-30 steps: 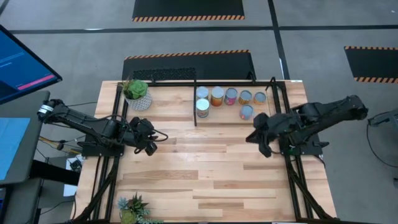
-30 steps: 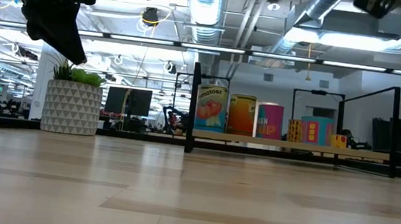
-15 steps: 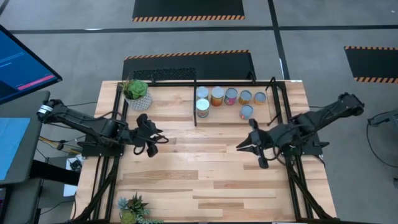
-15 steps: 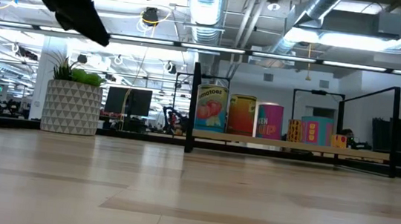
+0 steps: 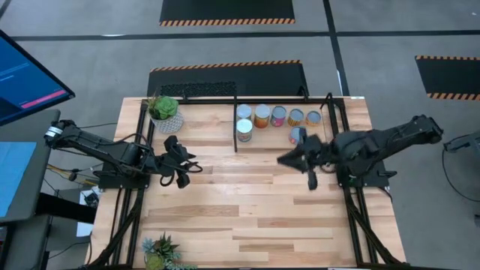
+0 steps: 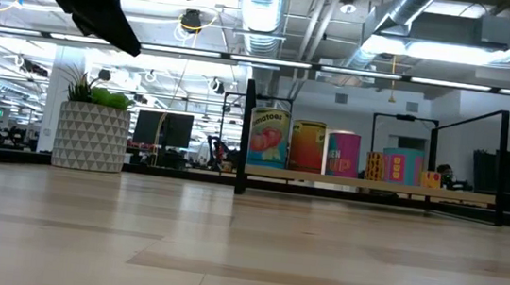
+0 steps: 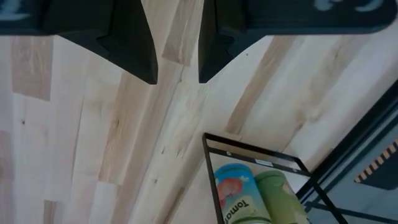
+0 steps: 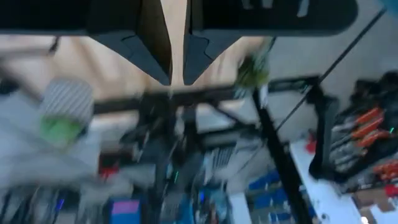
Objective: Pick and place cans onto a shelf
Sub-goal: Adjust the cans
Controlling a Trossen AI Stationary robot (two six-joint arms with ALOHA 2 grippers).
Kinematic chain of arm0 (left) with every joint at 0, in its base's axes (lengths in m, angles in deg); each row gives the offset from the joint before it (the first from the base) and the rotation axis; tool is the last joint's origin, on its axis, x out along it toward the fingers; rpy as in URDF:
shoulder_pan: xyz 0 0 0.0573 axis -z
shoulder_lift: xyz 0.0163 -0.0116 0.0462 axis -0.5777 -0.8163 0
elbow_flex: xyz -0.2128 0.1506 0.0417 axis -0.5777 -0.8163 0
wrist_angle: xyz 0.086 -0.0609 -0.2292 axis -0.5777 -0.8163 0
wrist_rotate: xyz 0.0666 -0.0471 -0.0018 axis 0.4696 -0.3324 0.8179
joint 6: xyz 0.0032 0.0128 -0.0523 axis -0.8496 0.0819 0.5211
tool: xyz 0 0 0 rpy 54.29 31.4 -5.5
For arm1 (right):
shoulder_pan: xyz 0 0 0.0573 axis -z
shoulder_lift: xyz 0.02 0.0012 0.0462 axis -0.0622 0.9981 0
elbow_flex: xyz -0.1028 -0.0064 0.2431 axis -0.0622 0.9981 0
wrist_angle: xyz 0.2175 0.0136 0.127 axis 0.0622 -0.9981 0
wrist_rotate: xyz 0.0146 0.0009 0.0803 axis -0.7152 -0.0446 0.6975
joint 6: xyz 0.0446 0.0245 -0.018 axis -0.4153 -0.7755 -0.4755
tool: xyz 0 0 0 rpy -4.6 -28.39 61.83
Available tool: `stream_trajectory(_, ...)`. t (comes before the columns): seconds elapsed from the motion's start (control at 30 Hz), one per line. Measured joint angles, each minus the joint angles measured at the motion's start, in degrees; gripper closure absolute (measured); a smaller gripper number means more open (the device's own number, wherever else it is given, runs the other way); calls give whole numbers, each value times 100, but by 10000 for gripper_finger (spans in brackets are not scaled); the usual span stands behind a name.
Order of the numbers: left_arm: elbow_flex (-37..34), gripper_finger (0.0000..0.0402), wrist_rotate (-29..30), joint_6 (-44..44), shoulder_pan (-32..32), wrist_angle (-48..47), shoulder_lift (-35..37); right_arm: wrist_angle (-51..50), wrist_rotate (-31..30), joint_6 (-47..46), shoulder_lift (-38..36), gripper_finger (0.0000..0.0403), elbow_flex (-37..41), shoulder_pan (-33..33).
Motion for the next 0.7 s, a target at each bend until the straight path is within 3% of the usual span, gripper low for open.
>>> stream_trajectory(0.13, 0, 297, 44, 16, -84, 29, 0, 51, 11, 595, -182, 337, -272, 342)
stream_trajectory(0.4, 0, 297, -49, 262, -344, 79, 0, 357, -51, -251, -146, 337, -361, 775)
stream_trajectory(0.6, 0, 297, -51, 272, -440, 85, 0, 572, -133, 930, 56, 337, -361, 1227)
stream_trajectory(0.7, 0, 297, -53, 322, -492, 87, 0, 409, -597, 869, 56, 337, -361, 1671)
